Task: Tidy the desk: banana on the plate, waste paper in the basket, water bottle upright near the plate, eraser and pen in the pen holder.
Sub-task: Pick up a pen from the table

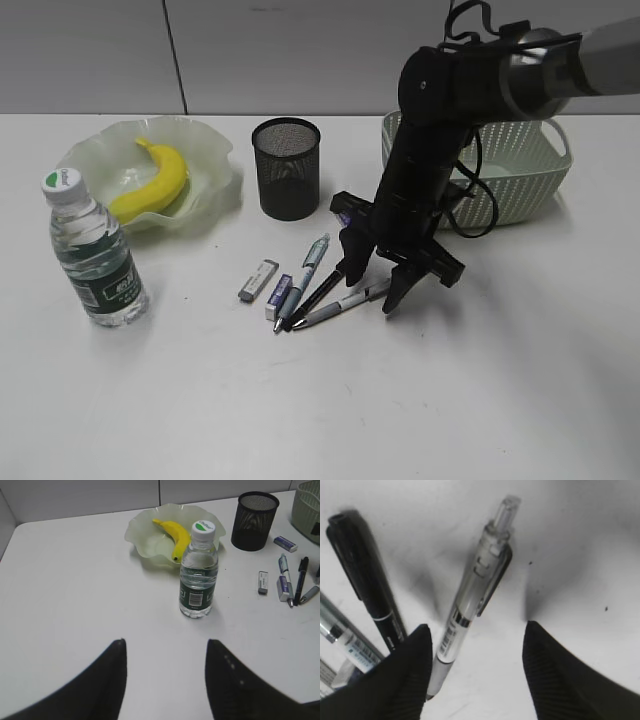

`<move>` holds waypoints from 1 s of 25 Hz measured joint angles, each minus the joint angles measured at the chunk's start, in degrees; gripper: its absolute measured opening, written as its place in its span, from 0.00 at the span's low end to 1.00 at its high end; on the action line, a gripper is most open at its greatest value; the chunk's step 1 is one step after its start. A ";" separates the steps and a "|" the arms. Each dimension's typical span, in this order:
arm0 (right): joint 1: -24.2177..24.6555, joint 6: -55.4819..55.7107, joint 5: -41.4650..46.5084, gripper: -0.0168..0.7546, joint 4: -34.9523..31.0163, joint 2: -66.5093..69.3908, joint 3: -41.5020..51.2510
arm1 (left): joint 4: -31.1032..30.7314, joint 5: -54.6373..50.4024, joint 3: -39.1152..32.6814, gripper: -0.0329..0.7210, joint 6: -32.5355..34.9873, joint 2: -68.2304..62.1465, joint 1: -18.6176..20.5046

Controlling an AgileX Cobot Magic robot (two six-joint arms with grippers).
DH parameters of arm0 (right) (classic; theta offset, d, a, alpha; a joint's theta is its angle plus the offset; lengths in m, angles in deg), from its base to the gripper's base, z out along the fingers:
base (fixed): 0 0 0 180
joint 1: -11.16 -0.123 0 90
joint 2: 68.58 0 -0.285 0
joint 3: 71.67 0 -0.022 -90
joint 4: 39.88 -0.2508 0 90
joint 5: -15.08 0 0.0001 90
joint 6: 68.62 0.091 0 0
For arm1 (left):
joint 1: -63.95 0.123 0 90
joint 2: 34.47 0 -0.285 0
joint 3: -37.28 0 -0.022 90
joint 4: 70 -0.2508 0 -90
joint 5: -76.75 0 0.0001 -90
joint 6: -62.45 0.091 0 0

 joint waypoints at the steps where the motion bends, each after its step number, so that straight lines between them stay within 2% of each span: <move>1: 0.00 0.28 -0.13 0.58 0.40 0.00 0.00 | 0.00 0.00 0.00 0.55 0.00 0.00 0.00; 4: 0.00 0.77 -1.46 0.53 1.68 0.00 0.00 | 0.00 0.00 0.00 0.54 0.00 0.00 0.00; 14: 0.00 1.67 -3.23 0.50 0.94 1.85 -0.36 | 0.00 0.05 0.00 0.53 0.00 0.00 0.00; 16: 0.00 1.67 -2.68 0.42 0.49 1.98 -0.42 | 0.00 0.05 0.00 0.52 0.00 0.00 0.00; 19: 0.00 1.24 -1.71 0.18 -0.11 2.20 -0.76 | 0.00 0.05 0.00 0.52 0.00 0.00 0.00; 22: 0.00 0.87 -0.65 0.19 0.49 2.30 -1.40 | 0.00 0.05 0.00 0.52 0.00 0.00 0.00; 25: -0.33 0.86 0.38 0.19 3.97 2.16 -2.33 | 0.00 0.05 0.00 0.52 0.00 0.00 0.00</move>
